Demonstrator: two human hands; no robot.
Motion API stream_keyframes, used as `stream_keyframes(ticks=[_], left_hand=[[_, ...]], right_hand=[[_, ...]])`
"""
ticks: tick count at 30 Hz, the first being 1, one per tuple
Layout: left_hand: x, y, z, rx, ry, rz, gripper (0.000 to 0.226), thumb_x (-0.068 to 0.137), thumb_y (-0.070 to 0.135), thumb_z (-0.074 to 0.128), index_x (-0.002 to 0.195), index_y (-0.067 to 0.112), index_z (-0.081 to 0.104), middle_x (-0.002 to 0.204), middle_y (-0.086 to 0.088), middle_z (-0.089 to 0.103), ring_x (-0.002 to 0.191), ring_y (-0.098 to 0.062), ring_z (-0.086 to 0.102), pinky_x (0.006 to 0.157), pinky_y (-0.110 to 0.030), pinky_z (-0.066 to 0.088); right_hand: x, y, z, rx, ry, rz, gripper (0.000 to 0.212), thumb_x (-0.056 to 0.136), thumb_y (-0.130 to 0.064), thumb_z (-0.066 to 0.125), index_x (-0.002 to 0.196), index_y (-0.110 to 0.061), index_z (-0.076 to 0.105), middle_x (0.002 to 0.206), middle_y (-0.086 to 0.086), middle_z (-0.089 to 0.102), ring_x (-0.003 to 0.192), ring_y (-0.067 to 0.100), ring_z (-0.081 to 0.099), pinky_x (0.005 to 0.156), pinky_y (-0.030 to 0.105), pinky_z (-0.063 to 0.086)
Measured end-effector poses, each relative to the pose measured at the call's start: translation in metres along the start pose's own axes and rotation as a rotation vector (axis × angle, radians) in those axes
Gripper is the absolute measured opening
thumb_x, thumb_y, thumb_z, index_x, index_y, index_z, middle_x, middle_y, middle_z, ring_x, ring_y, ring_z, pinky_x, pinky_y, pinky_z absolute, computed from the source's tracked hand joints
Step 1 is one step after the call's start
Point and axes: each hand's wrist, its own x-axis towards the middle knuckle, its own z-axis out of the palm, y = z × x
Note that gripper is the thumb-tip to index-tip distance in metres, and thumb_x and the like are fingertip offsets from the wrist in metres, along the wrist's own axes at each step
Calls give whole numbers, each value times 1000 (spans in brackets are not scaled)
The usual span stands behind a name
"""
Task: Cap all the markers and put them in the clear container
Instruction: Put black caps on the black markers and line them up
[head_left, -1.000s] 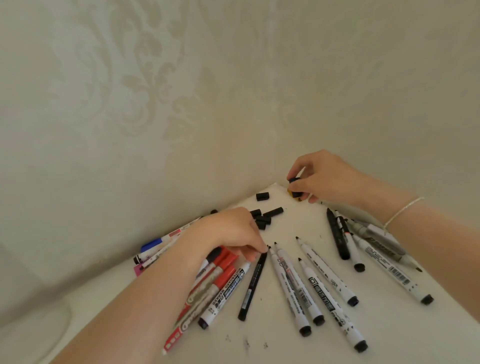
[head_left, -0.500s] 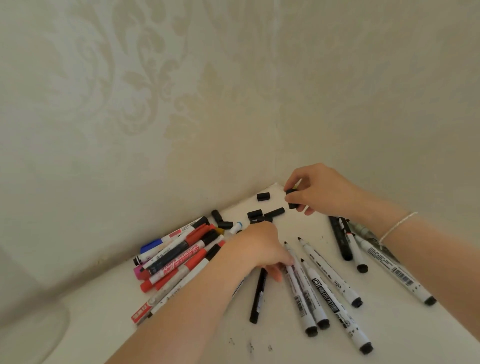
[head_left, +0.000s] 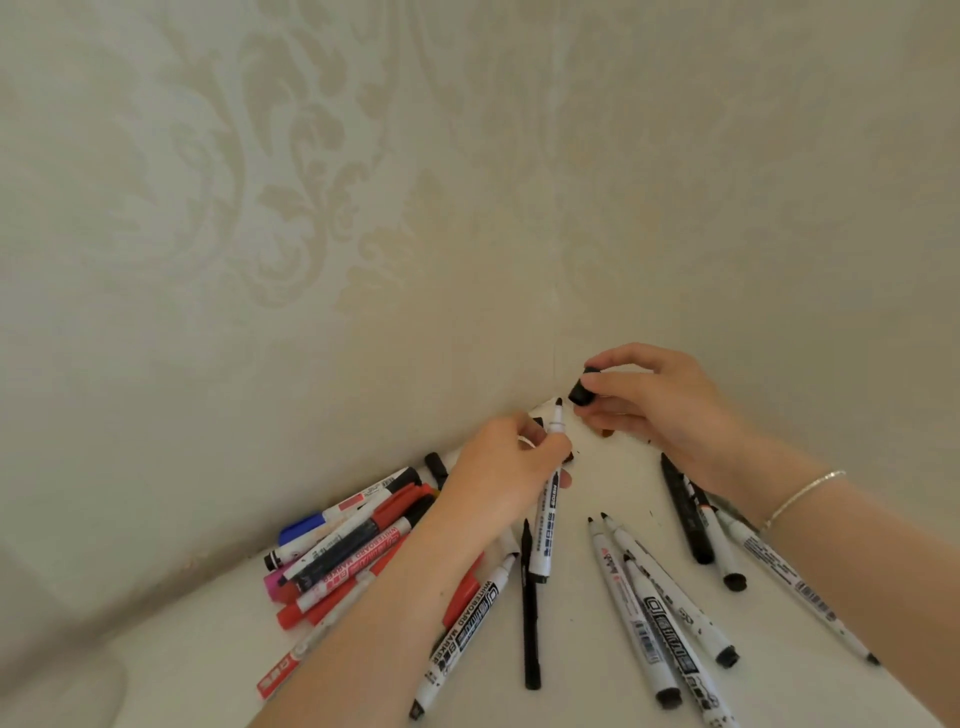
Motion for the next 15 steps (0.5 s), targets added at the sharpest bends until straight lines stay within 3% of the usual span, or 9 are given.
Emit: stream_keyframes(ticks=[8,10,13,15], left_hand=[[-3,5,-3,8,-7,38,15,94,30,55,87,17,54,79,0,75,29,0,34,40,-17,29],[-3,4,-3,9,1,48,14,93,31,55,85,19,54,76,2,75,33,1,39,44,-20,34],[-2,4,-3,22,38,85,16,92,35,56,83,22,56,72,7,74,55,-3,57,62,-27,47],[-1,1,-3,19,63,115,13,93,34,55,84,24,57,71,7,72,59,-5,58,62,-27,46]], right_hand=[[0,0,4,39,26,-36,14,85,-6,68,98,-7,66,88,16,74,83,27,72,80,33,58],[0,1,4,4,21,-46,13,84,-5,68,97,-7,66,88,15,74,80,25,72,79,31,58],[-1,2,6,-40,-58,-23,12,84,-5,68,96,-7,67,88,16,73,74,21,71,72,27,58],[-1,0,5,-42,-108,11,12,85,-5,68,96,-8,67,89,16,74,76,23,71,72,28,58]])
